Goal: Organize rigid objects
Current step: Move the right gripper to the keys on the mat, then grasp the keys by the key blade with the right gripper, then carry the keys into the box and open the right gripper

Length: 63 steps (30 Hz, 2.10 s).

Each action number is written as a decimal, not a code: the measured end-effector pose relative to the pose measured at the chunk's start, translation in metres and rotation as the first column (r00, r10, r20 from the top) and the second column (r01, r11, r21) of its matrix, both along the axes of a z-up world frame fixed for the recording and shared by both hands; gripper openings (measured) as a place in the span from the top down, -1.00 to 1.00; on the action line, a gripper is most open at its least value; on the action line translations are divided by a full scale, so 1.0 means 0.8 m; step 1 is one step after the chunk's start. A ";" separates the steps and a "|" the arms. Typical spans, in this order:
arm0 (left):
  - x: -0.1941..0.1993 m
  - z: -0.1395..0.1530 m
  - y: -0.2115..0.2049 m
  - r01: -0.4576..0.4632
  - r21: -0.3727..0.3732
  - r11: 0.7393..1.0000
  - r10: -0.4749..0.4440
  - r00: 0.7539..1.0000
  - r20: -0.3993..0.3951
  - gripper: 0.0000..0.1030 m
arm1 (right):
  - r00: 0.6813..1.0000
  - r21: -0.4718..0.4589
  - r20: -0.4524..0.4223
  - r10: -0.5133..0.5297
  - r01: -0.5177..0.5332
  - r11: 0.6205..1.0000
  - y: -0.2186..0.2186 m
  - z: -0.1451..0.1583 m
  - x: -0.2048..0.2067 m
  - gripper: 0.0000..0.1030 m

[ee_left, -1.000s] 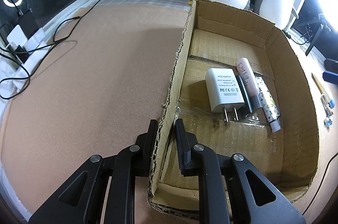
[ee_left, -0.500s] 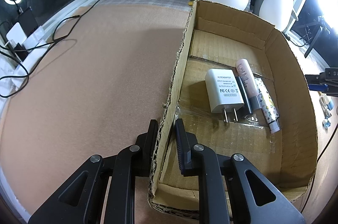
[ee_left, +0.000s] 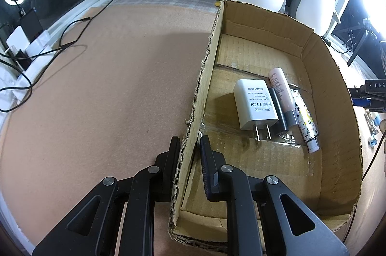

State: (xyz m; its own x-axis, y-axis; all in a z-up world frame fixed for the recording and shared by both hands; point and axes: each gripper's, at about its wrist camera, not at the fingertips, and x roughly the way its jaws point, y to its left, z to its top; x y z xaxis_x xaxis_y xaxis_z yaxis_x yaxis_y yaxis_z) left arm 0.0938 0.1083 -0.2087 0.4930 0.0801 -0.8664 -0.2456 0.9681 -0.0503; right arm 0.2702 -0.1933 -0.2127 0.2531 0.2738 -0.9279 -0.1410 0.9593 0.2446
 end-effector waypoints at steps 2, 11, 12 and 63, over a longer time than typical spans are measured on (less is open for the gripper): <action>0.000 0.000 0.000 0.000 0.000 1.000 0.000 1.000 0.000 0.70 | 1.000 0.004 -0.001 -0.004 0.004 1.000 -0.001 0.000 0.000 0.26; 0.000 0.000 0.000 0.001 -0.001 1.000 -0.001 1.000 0.000 0.70 | 1.000 -0.040 -0.022 -0.009 0.008 0.999 -0.007 -0.001 0.004 0.58; 0.000 0.000 0.000 0.000 0.000 1.000 0.000 1.000 0.000 0.70 | 1.000 -0.051 -0.023 -0.002 0.001 0.999 -0.005 -0.001 0.004 0.58; 0.000 0.001 -0.001 -0.001 -0.003 1.000 0.002 1.000 0.005 0.70 | 0.978 -0.005 0.194 0.071 -0.072 0.997 0.010 0.099 -0.037 0.96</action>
State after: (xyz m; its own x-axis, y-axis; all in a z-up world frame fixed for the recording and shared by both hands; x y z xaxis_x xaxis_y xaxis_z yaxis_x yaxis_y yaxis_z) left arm 0.0939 0.1077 -0.2077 0.4973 0.0781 -0.8641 -0.2468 0.9675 -0.0546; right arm 0.2404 -0.1851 -0.1336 0.4077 0.2995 -0.8626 -0.2540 0.9446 0.2079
